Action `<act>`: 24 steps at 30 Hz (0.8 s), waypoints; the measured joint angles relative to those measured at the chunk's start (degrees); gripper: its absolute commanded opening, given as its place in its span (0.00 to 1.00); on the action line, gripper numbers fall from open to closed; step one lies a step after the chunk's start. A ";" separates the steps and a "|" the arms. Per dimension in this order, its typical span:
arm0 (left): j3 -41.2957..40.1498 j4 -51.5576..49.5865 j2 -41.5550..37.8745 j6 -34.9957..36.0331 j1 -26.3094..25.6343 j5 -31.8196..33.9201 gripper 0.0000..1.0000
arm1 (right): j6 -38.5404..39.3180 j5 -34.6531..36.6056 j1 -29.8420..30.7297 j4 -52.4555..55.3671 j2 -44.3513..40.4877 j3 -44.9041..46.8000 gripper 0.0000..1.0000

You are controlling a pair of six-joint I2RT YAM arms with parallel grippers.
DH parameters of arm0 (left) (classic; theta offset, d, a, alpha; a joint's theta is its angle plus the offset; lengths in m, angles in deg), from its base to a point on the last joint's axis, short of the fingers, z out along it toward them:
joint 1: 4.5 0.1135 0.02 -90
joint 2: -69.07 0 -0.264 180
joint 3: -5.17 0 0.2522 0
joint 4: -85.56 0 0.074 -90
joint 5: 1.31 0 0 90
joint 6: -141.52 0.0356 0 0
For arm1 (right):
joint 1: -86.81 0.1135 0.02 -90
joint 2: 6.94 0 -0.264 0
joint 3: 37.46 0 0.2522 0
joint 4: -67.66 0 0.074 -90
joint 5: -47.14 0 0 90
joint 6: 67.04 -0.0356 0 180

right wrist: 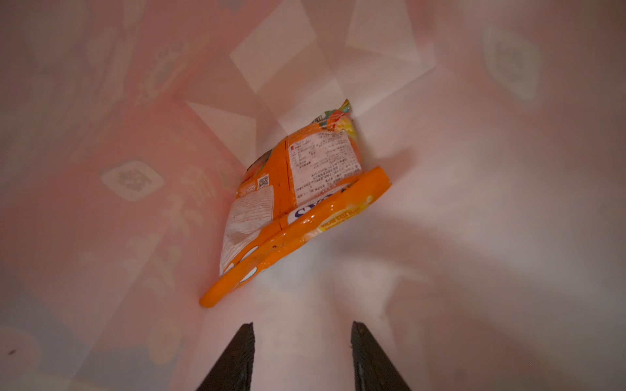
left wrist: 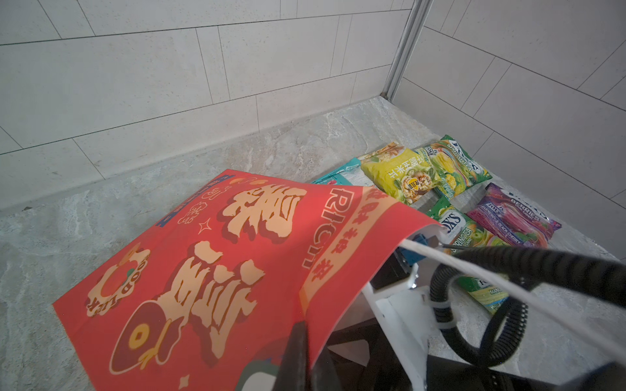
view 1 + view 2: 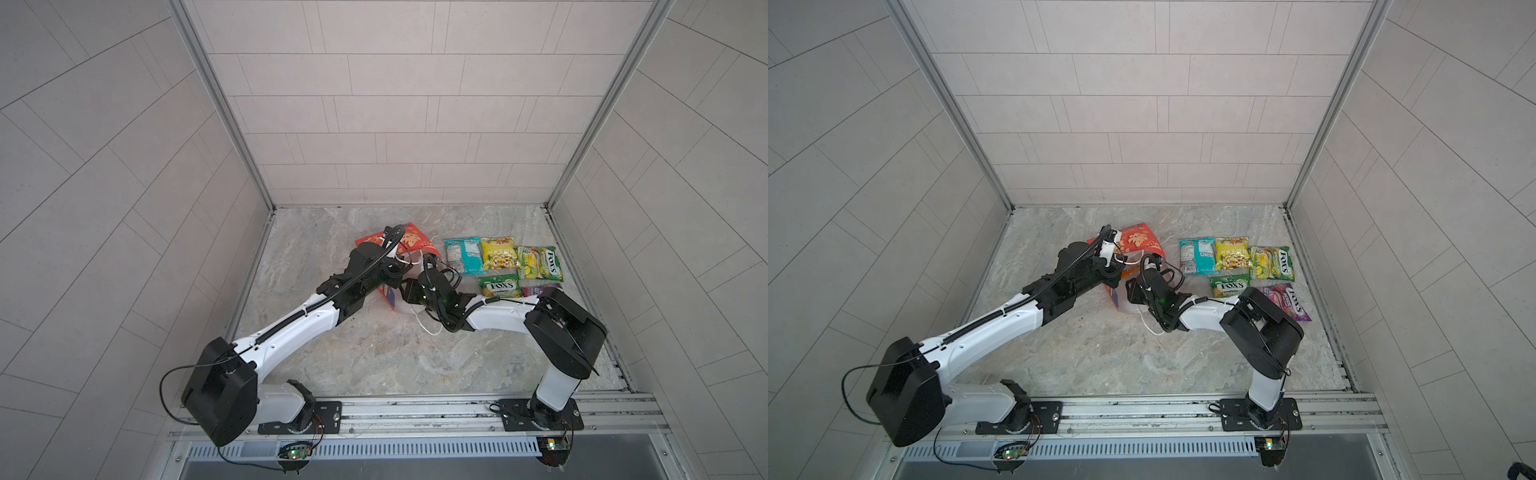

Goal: Take the snacks out of the paper bag
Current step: Pick up the snack from the paper bag.

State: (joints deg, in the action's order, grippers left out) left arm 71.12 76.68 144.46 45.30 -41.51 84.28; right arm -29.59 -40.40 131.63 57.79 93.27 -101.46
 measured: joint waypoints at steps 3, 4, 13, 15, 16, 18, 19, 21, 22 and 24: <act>0.00 0.02 0.07 -0.02 0.00 -0.26 0.00 | -1.86 0.87 -0.31 -0.33 0.00 -0.04 0.52; 0.00 0.02 0.07 -0.02 0.00 -0.33 0.00 | -2.56 0.92 -0.48 -0.33 0.00 -0.11 0.52; 0.00 0.74 0.24 0.00 0.00 -0.42 0.00 | -8.13 0.15 -1.95 -1.90 3.15 -3.17 0.55; 0.00 0.83 0.26 0.00 0.00 -0.42 0.00 | -9.18 -0.17 -2.05 -1.86 4.17 -4.04 0.56; 0.00 0.83 0.28 0.00 0.00 -0.42 0.00 | -9.79 -0.31 -2.14 -1.90 4.87 -4.55 0.55; 0.00 0.85 0.28 0.00 0.00 -0.44 0.00 | -10.82 -0.37 -2.25 -1.90 5.81 -5.18 0.55; 0.00 0.85 0.28 0.00 0.00 -0.46 0.00 | -11.47 -0.39 -2.29 -1.92 6.29 -5.42 0.55; -0.02 0.85 0.28 0.00 0.00 -0.55 0.00 | -12.83 -0.44 -2.40 -2.12 7.06 -5.84 0.51; -0.02 0.85 0.28 0.00 0.00 -0.57 0.00 | -13.55 -0.46 -2.47 -2.16 7.54 -6.21 0.45; -0.02 0.90 0.28 0.00 0.00 -0.55 0.00 | -14.69 -0.57 -2.62 -2.25 8.55 -7.21 0.38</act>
State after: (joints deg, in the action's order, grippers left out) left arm 71.10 77.58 144.75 45.30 -41.51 83.74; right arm -44.28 -40.97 129.01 55.53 101.81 -108.67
